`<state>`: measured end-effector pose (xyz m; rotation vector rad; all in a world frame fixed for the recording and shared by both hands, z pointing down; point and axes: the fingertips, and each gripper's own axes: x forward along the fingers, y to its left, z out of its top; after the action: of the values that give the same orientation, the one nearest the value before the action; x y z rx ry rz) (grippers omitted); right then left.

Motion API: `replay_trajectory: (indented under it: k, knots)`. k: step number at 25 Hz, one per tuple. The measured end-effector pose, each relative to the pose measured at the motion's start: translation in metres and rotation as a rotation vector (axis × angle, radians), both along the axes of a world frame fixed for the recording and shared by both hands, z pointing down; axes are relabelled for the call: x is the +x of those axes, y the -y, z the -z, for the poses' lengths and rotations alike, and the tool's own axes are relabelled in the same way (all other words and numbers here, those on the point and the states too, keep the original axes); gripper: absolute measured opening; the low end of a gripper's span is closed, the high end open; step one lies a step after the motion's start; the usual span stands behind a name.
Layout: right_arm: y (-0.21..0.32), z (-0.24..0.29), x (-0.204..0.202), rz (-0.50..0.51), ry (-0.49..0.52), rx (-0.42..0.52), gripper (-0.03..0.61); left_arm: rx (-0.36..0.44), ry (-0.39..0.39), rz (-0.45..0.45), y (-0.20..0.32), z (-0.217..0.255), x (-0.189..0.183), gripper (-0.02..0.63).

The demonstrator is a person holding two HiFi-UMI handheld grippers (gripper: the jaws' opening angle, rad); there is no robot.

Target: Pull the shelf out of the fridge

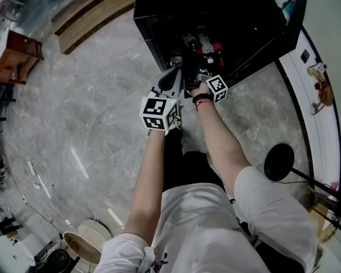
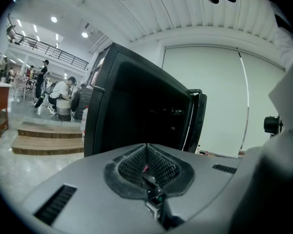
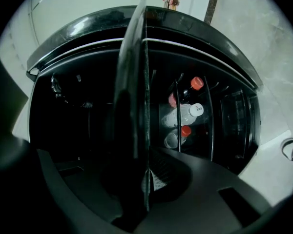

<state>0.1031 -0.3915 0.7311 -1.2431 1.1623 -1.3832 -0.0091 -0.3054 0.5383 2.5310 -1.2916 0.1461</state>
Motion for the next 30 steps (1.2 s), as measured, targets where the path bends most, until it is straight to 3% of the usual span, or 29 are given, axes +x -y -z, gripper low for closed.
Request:
replay_trajectory:
  k: [16, 24, 30]
  knots:
    - [-0.018, 0.033, -0.002, 0.053, 0.005, -0.238, 0.026, -0.106, -0.033, 0.039, -0.005, 0.02, -0.018, 0.02]
    - [-0.032, 0.048, 0.0, 0.101, 0.012, -0.335, 0.025, -0.12, 0.004, 0.063, -0.005, 0.033, -0.033, 0.02]
    - [-0.06, 0.062, 0.003, 0.214, -0.117, -0.33, 0.025, -0.114, 0.007, 0.066, -0.014, 0.045, -0.036, 0.02]
